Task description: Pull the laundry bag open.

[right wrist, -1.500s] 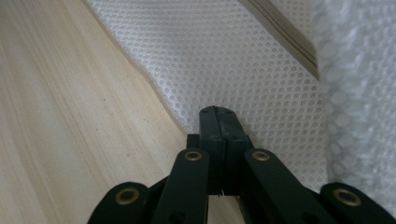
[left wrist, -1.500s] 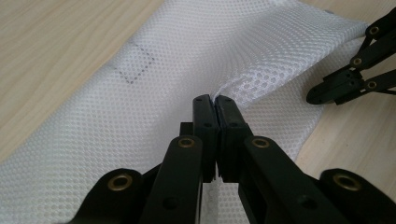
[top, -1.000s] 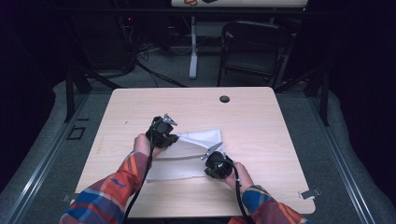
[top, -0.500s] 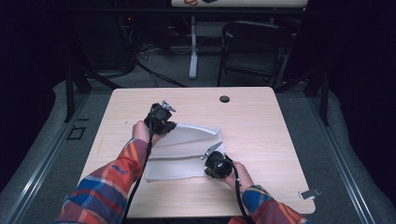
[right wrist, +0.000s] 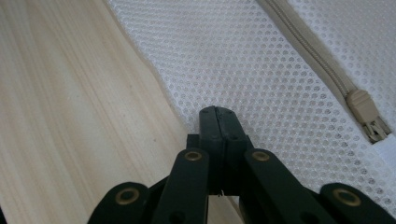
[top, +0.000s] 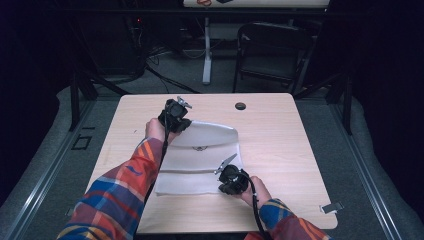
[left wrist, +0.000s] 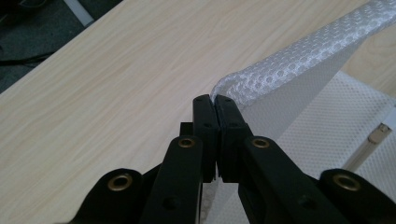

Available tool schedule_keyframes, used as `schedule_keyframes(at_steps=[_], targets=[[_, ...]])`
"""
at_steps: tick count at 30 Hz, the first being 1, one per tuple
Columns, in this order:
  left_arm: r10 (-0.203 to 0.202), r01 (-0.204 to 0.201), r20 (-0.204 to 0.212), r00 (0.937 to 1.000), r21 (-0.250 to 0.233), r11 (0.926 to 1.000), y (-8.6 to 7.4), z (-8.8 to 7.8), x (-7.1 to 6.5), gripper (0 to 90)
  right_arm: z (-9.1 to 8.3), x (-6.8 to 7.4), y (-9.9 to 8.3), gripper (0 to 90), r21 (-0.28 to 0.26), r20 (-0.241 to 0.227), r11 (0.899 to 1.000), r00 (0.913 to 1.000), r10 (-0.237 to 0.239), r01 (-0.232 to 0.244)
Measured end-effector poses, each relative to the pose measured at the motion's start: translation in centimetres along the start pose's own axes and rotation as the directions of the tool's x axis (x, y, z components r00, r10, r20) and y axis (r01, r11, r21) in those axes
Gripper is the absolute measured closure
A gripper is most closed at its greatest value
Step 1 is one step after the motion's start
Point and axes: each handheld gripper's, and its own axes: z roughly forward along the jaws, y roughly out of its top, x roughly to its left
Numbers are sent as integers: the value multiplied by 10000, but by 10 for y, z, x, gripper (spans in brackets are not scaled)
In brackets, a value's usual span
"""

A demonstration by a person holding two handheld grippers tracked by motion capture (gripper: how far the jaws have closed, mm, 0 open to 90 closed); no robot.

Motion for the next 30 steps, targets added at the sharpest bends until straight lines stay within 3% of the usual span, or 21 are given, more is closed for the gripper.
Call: schedule_keyframes(at_steps=[3,16,26,28,30], targets=[[-31,30,-131,9999,-89,10000,4,2,2,887,-2,-2,1,900,273,78,9995,9998,-180,178],[-292,260,-731,9969,-443,9987,21,20,13,883,-2,-2,-1,900,209,-155,9997,9997,164,-161],[-429,406,-1121,9928,-223,9989,32,38,22,861,-2,-3,0,900,274,-216,9996,9997,128,-123],[-610,580,-1199,9909,-283,9979,34,40,27,816,-2,-4,0,900,262,-232,9995,9996,163,-157],[-852,818,-1215,9889,-328,9961,36,41,31,692,-2,-3,0,891,125,-305,9995,9991,294,-290]])
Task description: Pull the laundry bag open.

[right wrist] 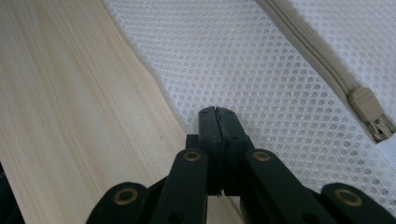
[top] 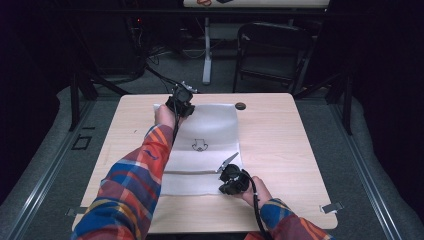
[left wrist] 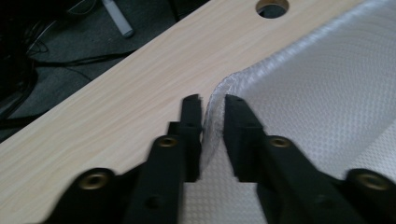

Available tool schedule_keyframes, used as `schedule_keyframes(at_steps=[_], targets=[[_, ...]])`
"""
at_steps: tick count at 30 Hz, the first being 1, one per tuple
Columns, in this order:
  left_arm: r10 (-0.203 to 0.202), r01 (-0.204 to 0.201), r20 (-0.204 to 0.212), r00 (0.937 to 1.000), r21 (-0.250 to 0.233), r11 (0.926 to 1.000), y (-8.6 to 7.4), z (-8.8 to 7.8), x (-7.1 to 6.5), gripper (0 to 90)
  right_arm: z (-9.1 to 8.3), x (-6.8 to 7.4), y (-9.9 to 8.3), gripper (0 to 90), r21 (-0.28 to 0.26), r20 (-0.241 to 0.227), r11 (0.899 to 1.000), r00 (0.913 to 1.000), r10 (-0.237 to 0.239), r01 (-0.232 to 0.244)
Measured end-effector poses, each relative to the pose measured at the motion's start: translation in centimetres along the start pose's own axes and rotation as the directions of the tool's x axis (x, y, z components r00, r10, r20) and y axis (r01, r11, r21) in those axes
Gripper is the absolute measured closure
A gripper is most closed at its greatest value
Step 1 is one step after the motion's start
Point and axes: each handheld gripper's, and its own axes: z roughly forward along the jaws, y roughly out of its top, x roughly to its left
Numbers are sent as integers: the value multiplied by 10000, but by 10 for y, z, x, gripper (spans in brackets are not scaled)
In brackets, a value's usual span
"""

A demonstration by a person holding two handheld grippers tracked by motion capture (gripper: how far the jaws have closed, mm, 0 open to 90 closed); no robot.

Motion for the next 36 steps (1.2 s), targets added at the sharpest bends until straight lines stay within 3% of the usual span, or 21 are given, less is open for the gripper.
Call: schedule_keyframes(at_steps=[3,5,8,9,11,14,16,19,25,29,35,36], targets=[[-304,304,-62,9995,-34,9995,3,-1,4,462,-1,0,0,856,127,110,9998,9999,-125,124],[-399,396,-177,9990,-154,9991,3,-4,5,359,-2,0,1,825,191,207,9997,9996,-186,182],[-575,580,254,9980,-182,9982,-1,-9,6,250,-6,-2,3,726,171,134,9998,9999,-84,82],[-553,558,360,9978,-147,9983,-3,-10,6,202,-4,-1,2,666,-510,-146,9978,9991,410,-417],[-510,518,672,9964,-110,9986,-10,-13,4,178,-13,-5,4,581,-161,138,9997,9997,189,-187],[-388,392,1028,9939,-18,9992,-22,-16,0,154,-21,-9,2,392,-762,-49,9946,9975,704,-705],[-400,393,1310,9906,79,9992,-31,-18,-2,146,-32,-14,1,283,-533,134,9966,9979,635,-627],[-319,279,1630,9861,270,9992,-46,-21,-7,115,-43,-21,-4,159,-879,195,9923,9958,891,-871],[-327,216,2174,9755,533,9983,-78,-26,-16,80,-54,-35,-12,99,-974,497,9890,9920,1164,-1112],[-263,134,2264,9737,584,9982,-97,-32,-23,70,-58,-40,-14,78,-1074,633,9870,9899,1271,-1199],[-560,397,2656,9625,663,9970,-123,-37,-29,57,-63,-47,-20,84,-1084,562,9853,9887,1387,-1321],[-570,406,2638,9629,675,9969,-126,-37,-30,54,-63,-48,-22,86,-1192,599,9823,9865,1522,-1443]])
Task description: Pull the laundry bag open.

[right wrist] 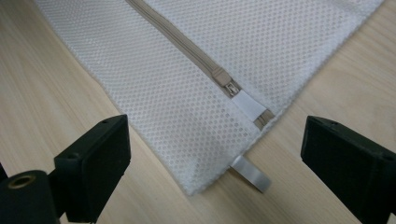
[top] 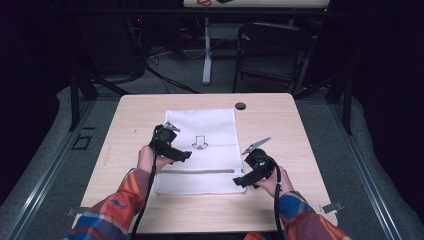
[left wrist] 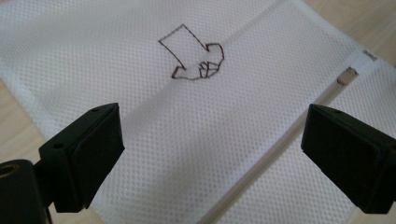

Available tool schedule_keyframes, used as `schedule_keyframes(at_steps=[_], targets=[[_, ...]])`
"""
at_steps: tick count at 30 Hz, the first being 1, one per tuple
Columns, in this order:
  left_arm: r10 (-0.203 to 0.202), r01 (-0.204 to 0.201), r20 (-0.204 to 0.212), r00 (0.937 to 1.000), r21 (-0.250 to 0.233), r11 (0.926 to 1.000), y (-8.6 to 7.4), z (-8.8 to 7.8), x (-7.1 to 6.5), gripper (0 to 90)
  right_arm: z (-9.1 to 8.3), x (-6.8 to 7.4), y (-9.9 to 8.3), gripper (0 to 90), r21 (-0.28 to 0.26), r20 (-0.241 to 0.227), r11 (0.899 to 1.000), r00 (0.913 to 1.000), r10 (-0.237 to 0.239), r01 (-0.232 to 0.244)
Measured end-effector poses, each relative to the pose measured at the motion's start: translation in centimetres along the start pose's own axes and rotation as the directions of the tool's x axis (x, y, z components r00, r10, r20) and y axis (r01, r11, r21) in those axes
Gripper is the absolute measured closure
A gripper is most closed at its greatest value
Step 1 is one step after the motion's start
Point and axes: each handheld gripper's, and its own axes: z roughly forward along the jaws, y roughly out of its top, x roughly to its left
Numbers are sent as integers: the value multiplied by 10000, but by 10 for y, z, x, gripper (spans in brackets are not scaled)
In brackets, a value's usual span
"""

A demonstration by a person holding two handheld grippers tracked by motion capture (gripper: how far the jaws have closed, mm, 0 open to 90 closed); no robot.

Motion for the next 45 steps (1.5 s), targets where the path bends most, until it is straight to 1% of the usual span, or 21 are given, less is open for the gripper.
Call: schedule_keyframes(at_steps=[4,6,10,13,15,17,18,20,23,28,31,32,33,34,36,37,39,40,42,44,45], targets=[[115,-117,58,9999,201,9997,-8,1,-4,50,-1,-4,-1,99,-55,83,10000,9999,68,-68],[74,-77,142,9999,188,9998,-10,2,-6,49,-1,-3,-1,114,-40,156,10000,9999,50,-50],[274,-276,201,9994,122,9995,-9,5,-16,51,-1,-5,0,151,-132,326,9999,9995,16,-12],[464,-463,250,9986,-23,9989,-8,8,-23,64,0,-9,-1,209,-265,448,9995,9988,205,-193],[620,-620,421,9972,-23,9981,-6,12,-27,74,1,-11,-1,261,-419,545,9987,9980,308,-285],[759,-761,373,9964,37,9971,-5,17,-30,80,2,-13,0,307,-397,647,9989,9976,264,-239],[812,-812,457,9956,-25,9967,-4,19,-32,87,3,-13,0,335,-443,538,9987,9982,274,-250],[1018,-1017,580,9931,-51,9948,-2,24,-36,105,5,-14,0,385,-416,634,9990,9978,213,-187],[1340,-1330,773,9880,-175,9910,1,30,-43,134,8,-15,1,473,-378,627,9990,9977,251,-228],[1610,-1582,1208,9795,-327,9869,5,40,-52,159,13,-15,2,632,-398,578,9989,9980,263,-240],[1780,-1749,1438,9735,-342,9840,8,47,-58,183,16,-15,4,713,-282,560,9993,9981,242,-227],[1783,-1749,1491,9726,-356,9839,9,50,-60,195,16,-16,4,739,-121,563,9999,9984,111,-104],[1855,-1821,1503,9711,-359,9826,10,52,-62,202,18,-15,4,761,-208,516,9996,9984,215,-205],[1925,-1889,1643,9674,-371,9813,11,55,-64,218,19,-15,4,783,-149,417,9997,9989,211,-205],[1991,-1949,1756,9641,-407,9800,12,61,-69,270,23,-15,4,823,-266,466,9992,9985,300,-288],[2079,-2040,1945,9586,-403,9782,13,64,-70,293,22,-16,5,840,-59,471,9999,9988,132,-130],[2208,-2161,1959,9554,-454,9753,14,69,-76,352,24,-17,5,861,-88,466,9998,9987,197,-193],[2284,-2226,2154,9494,-509,9736,14,72,-78,380,25,-17,4,872,-138,459,9997,9987,231,-225],[2431,-2384,2258,9434,-483,9700,16,78,-83,426,26,-18,4,888,-83,506,9998,9986,165,-161],[2608,-2568,2430,9343,-486,9652,16,83,-87,462,26,-20,4,900,-47,491,10000,9988,83,-81],[2718,-2688,2398,9320,-459,9621,17,85,-89,488,27,-19,4,900,-106,532,9998,9984,193,-188]])
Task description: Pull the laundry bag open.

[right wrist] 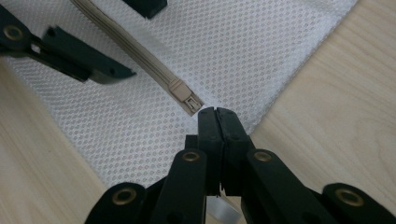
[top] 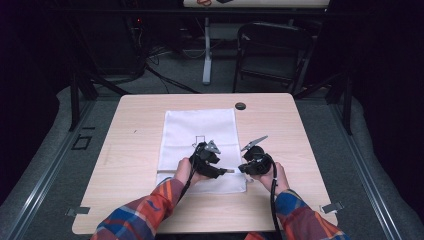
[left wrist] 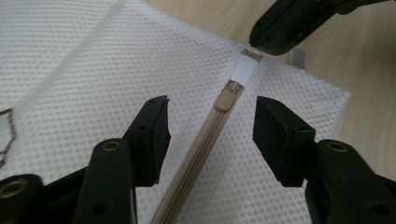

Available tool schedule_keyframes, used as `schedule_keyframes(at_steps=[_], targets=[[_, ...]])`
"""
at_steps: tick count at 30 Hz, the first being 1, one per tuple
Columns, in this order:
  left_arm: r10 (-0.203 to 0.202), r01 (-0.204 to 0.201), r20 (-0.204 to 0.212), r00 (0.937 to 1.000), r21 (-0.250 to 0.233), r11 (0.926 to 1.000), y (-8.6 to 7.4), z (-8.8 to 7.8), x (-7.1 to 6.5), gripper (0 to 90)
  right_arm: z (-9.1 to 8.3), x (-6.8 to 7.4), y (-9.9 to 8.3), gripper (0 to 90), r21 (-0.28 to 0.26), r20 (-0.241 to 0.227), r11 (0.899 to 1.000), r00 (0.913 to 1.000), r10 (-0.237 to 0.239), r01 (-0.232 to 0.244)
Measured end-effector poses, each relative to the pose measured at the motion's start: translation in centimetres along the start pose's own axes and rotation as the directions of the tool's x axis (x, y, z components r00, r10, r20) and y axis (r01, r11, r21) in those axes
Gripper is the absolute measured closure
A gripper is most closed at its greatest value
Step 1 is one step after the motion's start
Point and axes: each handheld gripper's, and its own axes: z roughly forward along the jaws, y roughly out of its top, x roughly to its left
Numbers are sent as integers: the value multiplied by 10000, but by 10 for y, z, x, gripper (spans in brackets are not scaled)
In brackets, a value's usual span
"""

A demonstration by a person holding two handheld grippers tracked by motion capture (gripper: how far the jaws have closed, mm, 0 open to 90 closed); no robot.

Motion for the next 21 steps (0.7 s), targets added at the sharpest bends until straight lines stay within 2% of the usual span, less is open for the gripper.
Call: schedule_keyframes(at_steps=[3,5,6,8,10,11,12,14,15,19,21], targets=[[168,-168,21,9999,-16,9999,2,7,-2,547,1,0,0,900,-175,-15,9998,10000,52,-52],[238,-237,216,9995,-56,9997,4,11,-3,584,3,-1,0,900,-54,30,10000,10000,34,-34],[298,-297,194,9994,-32,9996,5,13,-4,599,6,1,-1,900,-228,-15,9996,9998,189,-189],[476,-475,252,9985,-33,9989,7,17,-6,630,6,1,0,900,-9,61,10000,10000,-46,47],[569,-574,334,9978,124,9983,8,20,-7,657,9,1,0,900,-109,-13,9999,10000,66,-66],[609,-615,326,9976,179,9979,9,22,-7,659,9,1,0,900,58,78,10000,10000,-44,44],[596,-605,367,9975,223,9979,8,23,-8,680,11,1,0,900,-99,132,9999,9999,-92,94],[649,-660,360,9972,298,9974,8,26,-8,702,15,1,1,900,77,28,10000,10000,-10,10],[652,-666,374,9972,374,9971,7,28,-9,722,16,0,2,900,253,107,9996,9999,-130,128],[780,-794,317,9964,451,9958,7,30,-10,776,19,1,1,900,354,52,9993,9999,-96,95],[967,-981,272,9949,532,9938,8,30,-11,800,21,0,-1,900,369,54,9993,10000,-49,47]])
